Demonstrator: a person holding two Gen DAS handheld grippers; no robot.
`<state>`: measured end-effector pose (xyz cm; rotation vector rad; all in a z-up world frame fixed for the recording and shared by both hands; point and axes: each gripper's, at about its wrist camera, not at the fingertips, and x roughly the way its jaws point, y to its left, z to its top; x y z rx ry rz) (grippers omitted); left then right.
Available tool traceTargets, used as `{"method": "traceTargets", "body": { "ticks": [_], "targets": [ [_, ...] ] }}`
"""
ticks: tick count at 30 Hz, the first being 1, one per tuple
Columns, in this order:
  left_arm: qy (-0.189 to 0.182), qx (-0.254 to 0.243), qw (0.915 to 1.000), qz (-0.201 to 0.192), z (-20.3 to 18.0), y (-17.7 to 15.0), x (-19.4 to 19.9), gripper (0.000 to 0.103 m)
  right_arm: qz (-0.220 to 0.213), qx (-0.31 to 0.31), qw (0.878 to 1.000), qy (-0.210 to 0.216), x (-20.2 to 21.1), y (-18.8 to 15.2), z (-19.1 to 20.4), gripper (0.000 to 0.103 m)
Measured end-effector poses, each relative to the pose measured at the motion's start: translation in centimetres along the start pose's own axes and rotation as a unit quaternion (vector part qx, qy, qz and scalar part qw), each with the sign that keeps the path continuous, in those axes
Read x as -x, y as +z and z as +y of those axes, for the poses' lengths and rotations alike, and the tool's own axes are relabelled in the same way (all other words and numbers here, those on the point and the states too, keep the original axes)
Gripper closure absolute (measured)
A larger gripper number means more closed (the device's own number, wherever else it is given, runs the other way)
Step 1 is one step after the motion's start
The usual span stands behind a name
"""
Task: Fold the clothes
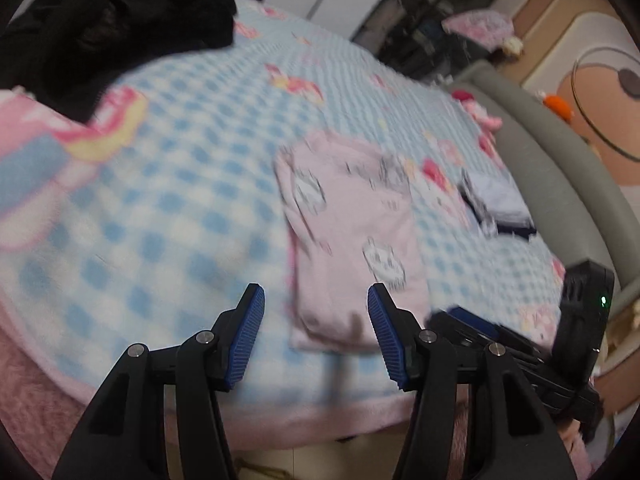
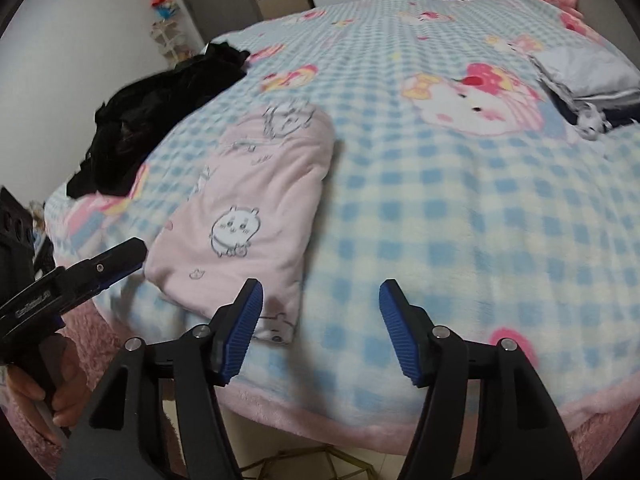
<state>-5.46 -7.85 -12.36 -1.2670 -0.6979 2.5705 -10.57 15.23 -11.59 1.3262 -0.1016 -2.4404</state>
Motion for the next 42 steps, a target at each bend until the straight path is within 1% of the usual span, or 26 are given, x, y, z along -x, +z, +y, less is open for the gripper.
{"method": "traceTargets", "body": {
  "ticks": [1, 2, 3, 4, 5, 6, 8, 9, 10, 12, 14, 15, 17, 19, 24, 27, 28, 29, 30, 32, 34, 35, 38, 40, 41, 42],
  "targets": [
    [0.009, -0.005, 0.9999, 0.009, -0.3, -0.2, -0.4, 0.049, 0.004, 0.005, 1.0, -0.011, -0.4, -0.2, 0.0, 0.041],
    [0.023, -0.008, 0.9996, 0.016, -0.3, -0.5, -0.6, 0.056, 0.009, 0.01, 1.0, -0.022, -0.9, -0.3, 0.0, 0.041],
    [0.039, -0.011, 0.9989, 0.023, -0.3, -0.9, -0.9, 0.057, 0.013, 0.011, 0.999, -0.029, -1.2, -0.4, -0.1, 0.041],
    [0.042, -0.003, 0.9987, 0.028, -0.1, -1.2, -1.0, 0.059, 0.015, 0.004, 0.999, -0.03, -1.3, -0.4, -0.6, 0.041],
    [0.039, 0.011, 0.9987, 0.032, 0.3, -1.4, -1.0, 0.06, 0.016, -0.006, 0.999, -0.034, -1.1, -0.4, -1.1, 0.045],
    [0.031, 0.023, 0.9987, 0.033, 0.6, -1.6, -0.8, 0.06, 0.017, -0.016, 0.999, -0.038, -1.0, -0.3, -1.5, 0.057],
    [0.011, 0.044, 0.9984, 0.034, 1.1, -1.7, -0.3, 0.061, 0.017, -0.026, 0.999, -0.044, -0.7, -0.2, -2.1, 0.063],
    [-0.002, 0.053, 0.998, 0.034, 1.4, -1.8, -0.1, 0.062, 0.013, -0.033, 0.999, -0.036, -0.4, -0.2, -2.3, 0.063],
    [-0.025, 0.067, 0.9969, 0.035, 1.7, -1.8, 0.1, 0.062, 0.007, -0.04, 0.999, -0.026, -0.1, -0.3, -2.4, 0.062],
    [-0.074, 0.094, 0.9921, 0.038, 2.1, -1.9, 0.2, 0.06, -0.001, -0.045, 0.999, 0.008, 0.4, -0.3, -2.1, 0.046],
    [-0.107, 0.116, 0.9866, 0.042, 2.4, -1.9, -0.2, 0.057, -0.001, -0.038, 0.998, 0.043, 0.6, -0.3, -1.4, 0.042],
    [-0.123, 0.127, 0.9832, 0.045, 2.6, -1.9, -0.4, 0.056, 0.004, -0.036, 0.998, 0.054, 0.3, -0.3, -1.0, 0.042],
    [-0.13, 0.136, 0.981, 0.049, 2.8, -1.9, -1.0, 0.056, 0.014, -0.032, 0.997, 0.071, -0.3, -0.3, -0.3, 0.043],
    [-0.132, 0.141, 0.9797, 0.052, 2.9, -1.9, -1.5, 0.056, 0.028, -0.026, 0.997, 0.069, -1.4, -0.7, 0.2, 0.051],
    [-0.102, 0.098, 0.9871, 0.076, 0.9, -1.6, -3.7, 0.056, 0.024, -0.017, 0.997, 0.068, -1.2, -0.9, 0.7, 0.064],
    [-0.099, 0.097, 0.9879, 0.07, 0.2, -1.3, -4.1, 0.056, 0.03, -0.017, 0.997, 0.062, -1.5, -0.9, 0.5, 0.068],
    [-0.094, 0.096, 0.9889, 0.063, 0.1, -1.1, -4.0, 0.059, 0.031, -0.016, 0.998, 0.061, -1.6, -0.9, 0.5, 0.07],
    [-0.086, 0.095, 0.9903, 0.054, 0.0, -0.9, -3.8, 0.073, 0.031, -0.015, 0.998, 0.06, -1.6, -1.0, 0.5, 0.071],
    [-0.067, 0.079, 0.9935, 0.049, -0.5, -0.5, -3.7, 0.077, 0.03, -0.014, 0.998, 0.06, -1.5, -1.0, 0.6, 0.072],
    [-0.021, 0.032, 0.9986, 0.037, -1.8, 0.5, -3.1, 0.078, 0.025, -0.013, 0.998, 0.064, -1.2, -0.8, 1.0, 0.075],
    [0.017, -0.012, 0.9997, 0.013, -3.0, 1.4, -1.9, 0.079, 0.02, -0.011, 0.997, 0.067, -0.9, -0.5, 1.3, 0.076],
    [0.029, -0.016, 0.9995, -0.002, -3.0, 1.9, -1.1, 0.079, 0.018, -0.01, 0.997, 0.069, -0.7, -0.4, 1.5, 0.082],
    [0.05, 0.008, 0.9978, -0.042, -1.3, 3.4, 1.0, 0.079, 0.011, -0.007, 0.997, 0.074, -0.2, 0.0, 2.0, 0.083],
    [0.053, 0.046, 0.9964, -0.047, 1.0, 3.7, 1.4, 0.079, 0.006, -0.006, 0.997, 0.078, 0.1, 0.3, 2.4, 0.082],
    [0.028, 0.065, 0.9967, -0.04, 2.0, 3.5, 1.2, 0.079, 0.003, -0.005, 0.997, 0.08, 0.3, 0.4, 2.6, 0.08],
    [-0.011, 0.086, 0.9959, -0.028, 2.8, 3.1, 0.8, 0.078, 0.001, -0.004, 0.997, 0.081, 0.5, 0.5, 2.8, 0.074]
  ]
}}
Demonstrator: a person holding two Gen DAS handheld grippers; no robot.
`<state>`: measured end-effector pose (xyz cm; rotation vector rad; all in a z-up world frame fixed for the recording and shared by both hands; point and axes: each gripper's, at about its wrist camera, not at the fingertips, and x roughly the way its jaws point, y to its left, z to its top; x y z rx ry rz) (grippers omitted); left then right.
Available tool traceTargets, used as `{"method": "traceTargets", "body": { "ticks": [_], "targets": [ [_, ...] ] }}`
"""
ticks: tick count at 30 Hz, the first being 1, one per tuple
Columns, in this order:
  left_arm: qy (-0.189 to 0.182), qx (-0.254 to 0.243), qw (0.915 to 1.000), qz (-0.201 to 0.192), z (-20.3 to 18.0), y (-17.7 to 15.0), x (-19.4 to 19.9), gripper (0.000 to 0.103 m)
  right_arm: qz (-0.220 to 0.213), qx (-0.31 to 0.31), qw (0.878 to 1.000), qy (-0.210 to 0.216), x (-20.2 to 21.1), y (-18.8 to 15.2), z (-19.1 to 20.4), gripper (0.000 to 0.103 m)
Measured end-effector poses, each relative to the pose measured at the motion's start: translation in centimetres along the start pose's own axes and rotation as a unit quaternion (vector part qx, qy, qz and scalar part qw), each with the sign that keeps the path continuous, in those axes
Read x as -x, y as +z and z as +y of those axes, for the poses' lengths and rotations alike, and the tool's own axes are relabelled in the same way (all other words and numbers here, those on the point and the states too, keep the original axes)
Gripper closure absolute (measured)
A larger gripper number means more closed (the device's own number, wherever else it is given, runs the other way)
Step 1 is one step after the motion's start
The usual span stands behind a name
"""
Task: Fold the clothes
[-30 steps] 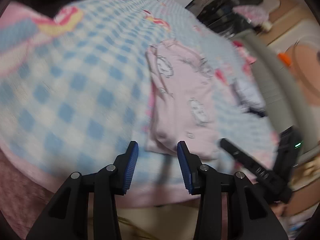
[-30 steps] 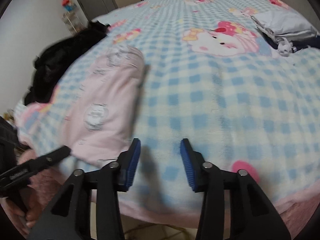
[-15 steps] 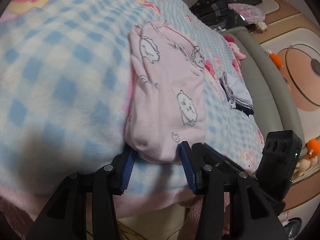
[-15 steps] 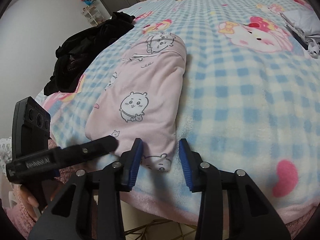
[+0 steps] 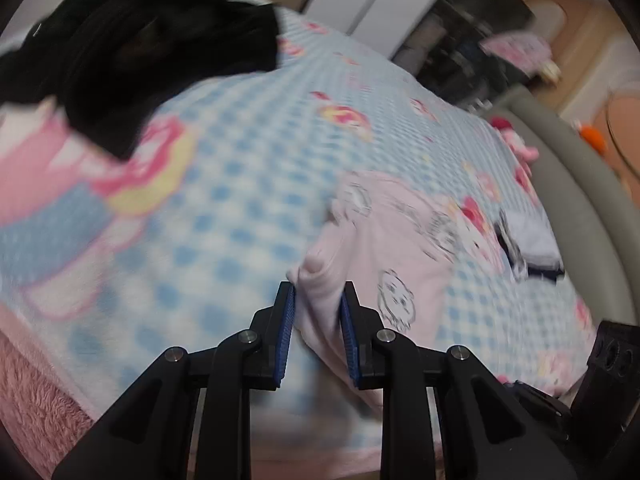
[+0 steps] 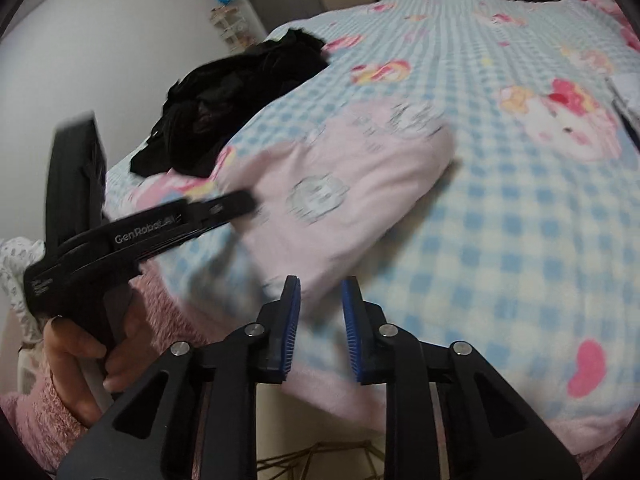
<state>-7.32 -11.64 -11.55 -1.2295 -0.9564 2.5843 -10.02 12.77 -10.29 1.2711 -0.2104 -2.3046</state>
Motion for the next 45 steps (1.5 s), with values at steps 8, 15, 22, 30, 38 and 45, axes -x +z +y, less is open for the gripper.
{"method": "traceTargets", "body": {
  "ticks": [8, 15, 22, 30, 38, 45],
  "targets": [
    [-0.061, 0.03, 0.9961, 0.056, 0.6, -1.7, -3.4, 0.045, 0.019, -0.061, 0.998, -0.017, -1.3, 0.9, -4.1, 0.055],
    [-0.059, 0.029, 0.9965, 0.051, 0.4, -2.0, -3.0, 0.045, 0.011, -0.069, 0.997, -0.039, -2.4, 4.5, -5.5, 0.049],
    [-0.109, 0.083, 0.9903, 0.024, 2.4, -0.8, -2.7, 0.045, 0.031, -0.089, 0.996, 0.002, -6.5, 8.1, -5.7, 0.035],
    [-0.065, 0.027, 0.9975, 0.006, 0.9, 0.6, -3.4, 0.08, 0.037, -0.064, 0.996, 0.055, -6.9, 8.7, -5.0, 0.066],
    [-0.017, 0.006, 0.9996, 0.023, 2.9, 0.9, -1.0, 0.085, 0.028, -0.013, 1.0, 0.006, -2.5, 8.3, -2.9, 0.067],
    [-0.064, 0.043, 0.996, 0.046, 3.6, 0.5, -1.8, 0.084, 0.028, 0.021, 0.999, -0.004, -3.8, 10.7, -1.4, 0.025]
  ]
}}
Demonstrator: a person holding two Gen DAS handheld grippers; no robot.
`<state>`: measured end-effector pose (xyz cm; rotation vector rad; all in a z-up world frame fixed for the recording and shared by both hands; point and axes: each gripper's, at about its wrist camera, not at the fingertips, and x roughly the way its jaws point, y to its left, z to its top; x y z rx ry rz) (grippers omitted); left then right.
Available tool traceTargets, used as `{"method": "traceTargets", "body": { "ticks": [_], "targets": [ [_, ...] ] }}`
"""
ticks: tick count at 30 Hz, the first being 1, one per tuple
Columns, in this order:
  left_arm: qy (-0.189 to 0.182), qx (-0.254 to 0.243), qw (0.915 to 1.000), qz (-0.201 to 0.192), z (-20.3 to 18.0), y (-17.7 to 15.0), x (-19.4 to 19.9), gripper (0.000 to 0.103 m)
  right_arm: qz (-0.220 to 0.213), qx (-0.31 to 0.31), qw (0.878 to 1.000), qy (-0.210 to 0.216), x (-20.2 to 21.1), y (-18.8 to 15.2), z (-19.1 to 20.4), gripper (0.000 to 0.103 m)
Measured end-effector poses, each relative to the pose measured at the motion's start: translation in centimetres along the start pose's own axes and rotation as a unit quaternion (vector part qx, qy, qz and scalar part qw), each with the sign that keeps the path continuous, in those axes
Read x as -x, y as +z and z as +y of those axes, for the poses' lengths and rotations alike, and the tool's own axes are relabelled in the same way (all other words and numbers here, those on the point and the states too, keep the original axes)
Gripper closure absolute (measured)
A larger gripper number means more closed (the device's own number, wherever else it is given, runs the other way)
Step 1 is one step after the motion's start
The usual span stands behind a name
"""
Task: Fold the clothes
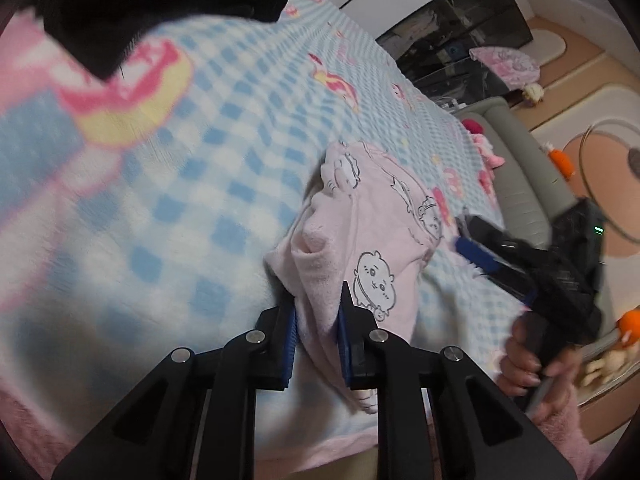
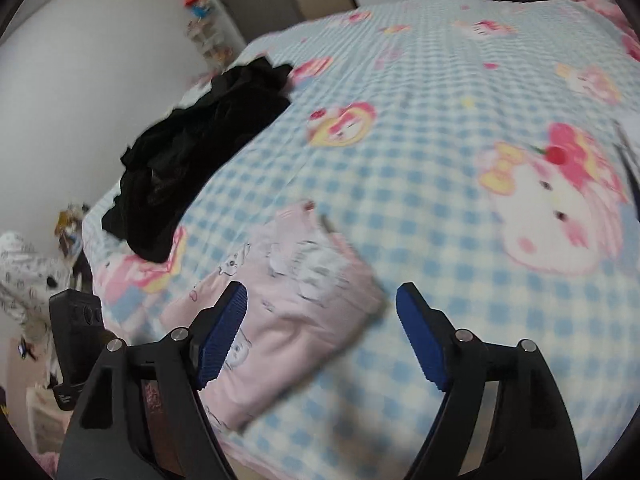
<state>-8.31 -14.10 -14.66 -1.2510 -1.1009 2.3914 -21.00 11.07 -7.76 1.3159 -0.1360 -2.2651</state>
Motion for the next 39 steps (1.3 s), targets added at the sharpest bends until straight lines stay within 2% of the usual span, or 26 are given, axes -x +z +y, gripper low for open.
{"method": "traceTargets", "body": {
  "ticks": [3, 4, 5, 6, 8, 9, 11, 14, 16, 17, 19, 20, 22, 23, 25, 27, 30, 32, 34, 35, 36, 37, 39],
  "targets": [
    [-0.006, -0.001, 1.0, 0.004, 0.0, -0.2, -0.3, 0.085, 0.052, 0.007, 0.998, -0.035, -4.5, 0.6, 0.0, 0.025],
    [-0.003, -0.008, 1.0, 0.003, -0.2, -0.3, -0.3, 0.085, 0.066, -0.013, 0.997, -0.03, -5.7, 0.3, -0.7, 0.025],
    [0.002, -0.016, 0.9999, 0.0, -0.5, -0.3, -0.2, 0.086, 0.064, -0.035, 0.997, -0.012, -6.1, 0.1, -1.2, 0.032],
    [0.007, -0.023, 0.9997, -0.002, -0.8, -0.4, -0.1, 0.086, 0.063, -0.056, 0.996, 0.006, -6.4, -0.2, -1.7, 0.045],
    [0.012, -0.045, 0.9989, -0.007, -1.6, -0.2, 0.4, 0.086, 0.044, -0.051, 0.998, 0.011, -5.4, -0.5, -1.3, 0.053],
    [0.007, -0.061, 0.9981, -0.007, -2.3, 0.1, 0.7, 0.087, 0.034, -0.036, 0.999, 0.006, -4.4, -0.6, -0.8, 0.058],
    [-0.011, -0.1, 0.9949, -0.004, -4.0, 0.9, 1.1, 0.088, 0.017, -0.026, 1.0, 0.005, -1.8, -1.2, -0.3, 0.062],
    [-0.026, -0.154, 0.9876, -0.01, -6.5, 2.4, 1.1, 0.085, -0.03, -0.045, 0.999, 0.004, 3.3, -3.3, -0.5, 0.062],
    [-0.011, -0.168, 0.9856, 0.001, -7.4, 3.4, -0.4, 0.082, -0.05, -0.064, 0.997, -0.008, 5.8, -5.2, -0.9, 0.052],
    [0.004, -0.168, 0.9857, 0.012, -7.4, 3.7, -1.6, 0.082, -0.038, -0.067, 0.997, -0.023, 5.6, -6.4, -1.3, 0.045],
    [0.039, -0.162, 0.9856, 0.028, -6.7, 3.1, -3.4, 0.081, -0.011, -0.072, 0.995, -0.061, 5.1, -8.5, -2.1, 0.043],
    [0.057, -0.159, 0.985, 0.036, -6.3, 2.7, -4.2, 0.078, -0.004, -0.074, 0.994, -0.086, 5.0, -9.4, -2.9, 0.043],
    [0.064, -0.148, 0.9866, 0.023, -5.7, 2.2, -3.8, 0.068, -0.012, -0.099, 0.991, -0.086, 6.0, -10.5, -4.5, 0.042],
    [0.064, -0.142, 0.9877, 0.013, -5.4, 2.0, -3.3, 0.065, -0.023, -0.11, 0.99, -0.08, 6.7, -10.5, -4.8, 0.041],
    [0.067, -0.135, 0.9884, -0.011, -5.0, 1.6, -2.2, 0.063, -0.041, -0.107, 0.989, -0.093, 7.5, -10.1, -4.6, 0.04],
    [0.072, -0.137, 0.9868, -0.046, -5.0, 1.8, -0.9, 0.058, -0.052, -0.076, 0.99, -0.108, 7.7, -9.3, -3.6, 0.04],
    [0.048, -0.139, 0.9875, -0.057, -5.3, 2.2, -0.3, 0.058, -0.061, -0.024, 0.991, -0.116, 7.1, -8.2, -1.8, 0.04],
    [0.045, -0.14, 0.9881, -0.043, -5.3, 2.2, -0.8, 0.059, -0.052, -0.009, 0.991, -0.122, 5.8, -7.7, -1.5, 0.042],
    [0.057, -0.142, 0.9876, -0.035, -5.4, 2.0, -1.2, 0.061, -0.042, 0.006, 0.991, -0.128, 4.4, -7.1, -1.2, 0.055],
    [0.063, -0.143, 0.9872, -0.031, -5.4, 1.9, -1.5, 0.067, -0.036, 0.009, 0.991, -0.128, 3.8, -6.9, -1.2, 0.062],
    [0.069, -0.144, 0.9868, -0.027, -5.4, 1.8, -1.7, 0.073, -0.032, 0.005, 0.992, -0.123, 3.2, -6.8, -1.4, 0.065],
    [0.075, -0.145, 0.9863, -0.023, -5.4, 1.7, -1.9, 0.082, -0.034, 0.003, 0.992, -0.119, 2.9, -6.6, -1.5, 0.067],
    [0.087, -0.147, 0.9852, -0.016, -5.4, 1.6, -2.4, 0.086, -0.042, 0.009, 0.992, -0.116, 2.8, -6.2, -1.3, 0.069]
  ]
}}
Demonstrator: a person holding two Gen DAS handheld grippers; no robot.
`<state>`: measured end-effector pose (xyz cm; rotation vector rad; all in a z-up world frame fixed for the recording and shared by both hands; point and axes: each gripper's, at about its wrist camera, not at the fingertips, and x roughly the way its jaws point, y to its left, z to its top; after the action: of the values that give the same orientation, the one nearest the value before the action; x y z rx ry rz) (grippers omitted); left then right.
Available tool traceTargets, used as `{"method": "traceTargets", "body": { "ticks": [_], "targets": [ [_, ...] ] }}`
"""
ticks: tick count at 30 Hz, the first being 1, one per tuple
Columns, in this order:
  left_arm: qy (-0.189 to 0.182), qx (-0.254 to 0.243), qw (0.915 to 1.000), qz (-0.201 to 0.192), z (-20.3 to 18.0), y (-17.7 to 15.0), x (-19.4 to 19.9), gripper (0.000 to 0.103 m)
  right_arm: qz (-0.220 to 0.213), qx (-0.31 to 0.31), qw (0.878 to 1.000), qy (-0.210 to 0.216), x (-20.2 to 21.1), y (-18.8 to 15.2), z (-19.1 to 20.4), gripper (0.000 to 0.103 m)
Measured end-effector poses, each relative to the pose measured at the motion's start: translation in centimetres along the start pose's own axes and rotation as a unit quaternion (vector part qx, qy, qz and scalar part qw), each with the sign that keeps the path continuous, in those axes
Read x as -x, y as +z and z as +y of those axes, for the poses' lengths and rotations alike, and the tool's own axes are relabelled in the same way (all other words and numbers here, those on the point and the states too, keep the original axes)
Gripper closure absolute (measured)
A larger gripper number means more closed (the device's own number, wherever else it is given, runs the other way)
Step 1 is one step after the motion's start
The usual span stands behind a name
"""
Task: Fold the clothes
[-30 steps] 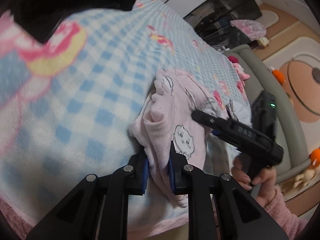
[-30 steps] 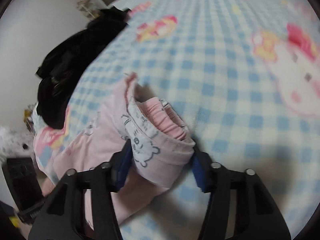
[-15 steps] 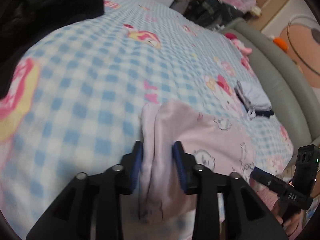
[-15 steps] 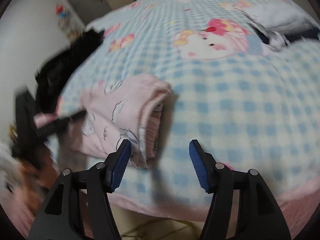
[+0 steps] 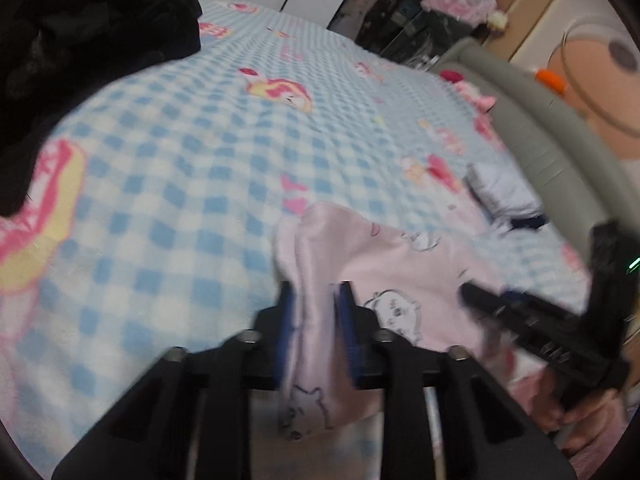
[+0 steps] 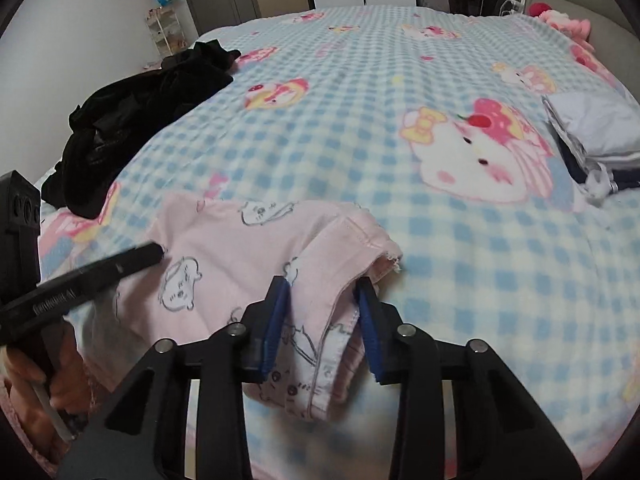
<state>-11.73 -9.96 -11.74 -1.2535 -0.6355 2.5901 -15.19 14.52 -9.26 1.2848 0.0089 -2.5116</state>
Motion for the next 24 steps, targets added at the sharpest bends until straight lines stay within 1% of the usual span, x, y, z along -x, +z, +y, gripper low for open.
{"method": "traceTargets", "body": {
  "ticks": [2, 3, 6, 7, 8, 11, 12, 13, 14, 16, 19, 20, 21, 22, 23, 24],
  "targets": [
    [0.011, -0.003, 0.9999, 0.009, -0.2, -0.2, -0.4, 0.088, -0.008, 0.005, 1.0, 0.007, 0.1, 0.5, 0.4, 0.07],
    [0.011, 0.006, 0.9998, 0.012, 0.2, -0.3, -0.3, 0.089, -0.01, 0.008, 1.0, 0.012, 0.1, 0.8, 0.6, 0.07],
    [0.031, 0.012, 0.9994, 0.006, 1.1, -0.5, 0.6, 0.089, -0.007, 0.027, 1.0, 0.006, -0.7, 1.2, 1.1, 0.07],
    [0.031, 0.015, 0.9994, 0.002, 1.3, -0.5, 0.8, 0.088, -0.002, 0.033, 0.999, 0.001, -1.4, 1.0, 1.1, 0.07],
    [0.028, 0.019, 0.9994, -0.002, 1.6, -0.4, 1.1, 0.086, 0.003, 0.038, 0.999, -0.005, -2.1, 0.8, 1.1, 0.069],
    [0.003, 0.033, 0.9989, -0.034, 2.1, 0.2, 2.1, 0.085, 0.009, 0.044, 0.999, -0.011, -3.3, 0.3, 0.8, 0.069],
    [-0.008, 0.028, 0.9987, -0.042, 1.9, 0.4, 2.3, 0.085, 0.007, 0.042, 0.999, -0.009, -3.3, 0.2, 0.7, 0.067],
    [-0.022, 0.017, 0.9984, -0.049, 1.7, 0.7, 2.4, 0.082, 0.004, 0.04, 0.999, -0.007, -3.1, 0.2, 0.7, 0.067],
    [-0.026, 0.008, 0.9985, -0.047, 1.3, 0.9, 2.1, 0.076, 0.001, 0.04, 0.999, -0.003, -2.7, 0.3, 0.7, 0.067],
    [-0.026, -0.007, 0.999, -0.035, 0.6, 1.2, 0.9, 0.07, -0.002, 0.034, 0.999, 0.002, -2.0, 0.5, 0.5, 0.067],
    [-0.025, -0.03, 0.9991, -0.017, -0.4, 1.6, -1.0, 0.07, -0.009, 0.018, 1.0, 0.002, -0.9, 1.0, 0.1, 0.066],
    [-0.025, -0.037, 0.9989, -0.011, -0.8, 1.8, -1.6, 0.072, -0.013, 0.014, 1.0, 0.001, -0.5, 1.1, -0.1, 0.065],
    [-0.023, -0.044, 0.9987, -0.01, -1.1, 1.8, -1.9, 0.072, -0.017, 0.011, 1.0, -0.003, -0.2, 1.2, -0.2, 0.062],
    [-0.014, -0.056, 0.9982, -0.016, -1.4, 1.7, -1.9, 0.078, -0.021, 0.01, 1.0, -0.009, 0.1, 1.3, -0.3, 0.06],
    [0.001, -0.068, 0.9975, -0.02, -1.7, 1.6, -1.8, 0.09, -0.024, 0.008, 1.0, -0.013, 0.3, 1.4, -0.4, 0.057],
    [0.007, -0.069, 0.9973, -0.024, -1.7, 1.5, -1.6, 0.091, -0.027, 0.006, 0.999, -0.016, 0.5, 1.4, -0.5, 0.057]
  ]
}}
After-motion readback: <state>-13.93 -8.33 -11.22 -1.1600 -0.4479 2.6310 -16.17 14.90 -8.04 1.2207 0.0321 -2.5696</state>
